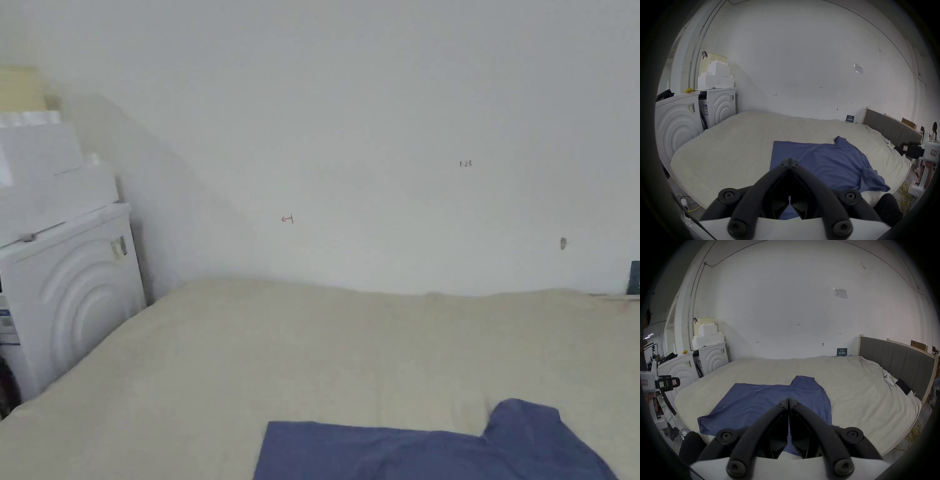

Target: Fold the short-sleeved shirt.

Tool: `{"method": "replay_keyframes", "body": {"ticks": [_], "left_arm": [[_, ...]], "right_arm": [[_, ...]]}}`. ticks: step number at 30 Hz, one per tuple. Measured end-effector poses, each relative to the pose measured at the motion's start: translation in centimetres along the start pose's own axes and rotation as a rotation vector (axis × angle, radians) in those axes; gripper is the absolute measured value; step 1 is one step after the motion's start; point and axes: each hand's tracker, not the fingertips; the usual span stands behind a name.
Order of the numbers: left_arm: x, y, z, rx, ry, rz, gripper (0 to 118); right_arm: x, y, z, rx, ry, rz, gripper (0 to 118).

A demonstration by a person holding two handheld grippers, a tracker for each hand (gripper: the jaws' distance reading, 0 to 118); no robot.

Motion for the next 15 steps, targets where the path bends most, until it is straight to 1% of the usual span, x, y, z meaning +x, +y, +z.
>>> {"method": "replay_keyframes", "body": {"ticks": [3, 4, 7, 8, 9, 10, 11, 12, 13, 15], "left_arm": [[-0.9, -0.9, -0.4, -0.039, 0.017, -0.001, 0], [-1.2, -1.3, -0.7, -0.069, 0.020, 0.019, 0], [-2.1, -2.8, -1.5, -0.130, 0.035, 0.018, 0], [-2.4, -3.3, -2.0, -0.165, 0.044, 0.008, 6], [-2.5, -4.0, -2.4, -0.180, 0.059, 0.005, 17], [-2.8, -4.8, -3.0, -0.209, 0.065, -0.007, 43], [-3.1, -5.5, -3.7, -0.250, 0.067, -0.019, 66], [-3.3, -6.2, -4.5, -0.294, 0.083, -0.039, 79], [-3.3, -7.0, -5.1, -0.345, 0.085, -0.044, 83], [-3.4, -8.4, -6.3, -0.388, 0.067, -0.040, 83]], "right_arm": [[0.2, -0.3, -0.2, -0.009, 0.014, -0.035, 0], [0.4, -0.3, -0.3, -0.015, 0.019, -0.053, 0], [0.4, -0.7, -0.4, -0.022, 0.019, -0.068, 0], [0.4, -0.8, -0.4, -0.027, 0.019, -0.067, 0], [0.4, -1.0, -0.5, -0.030, 0.019, -0.068, 0], [0.5, -1.4, -0.6, -0.035, 0.024, -0.070, 0], [0.6, -1.7, -0.7, -0.043, 0.029, -0.074, 0], [0.6, -2.0, -0.8, -0.053, 0.033, -0.083, 0], [0.6, -2.2, -1.0, -0.064, 0.036, -0.092, 0], [0.7, -2.8, -1.1, -0.078, 0.044, -0.102, 0]]}}
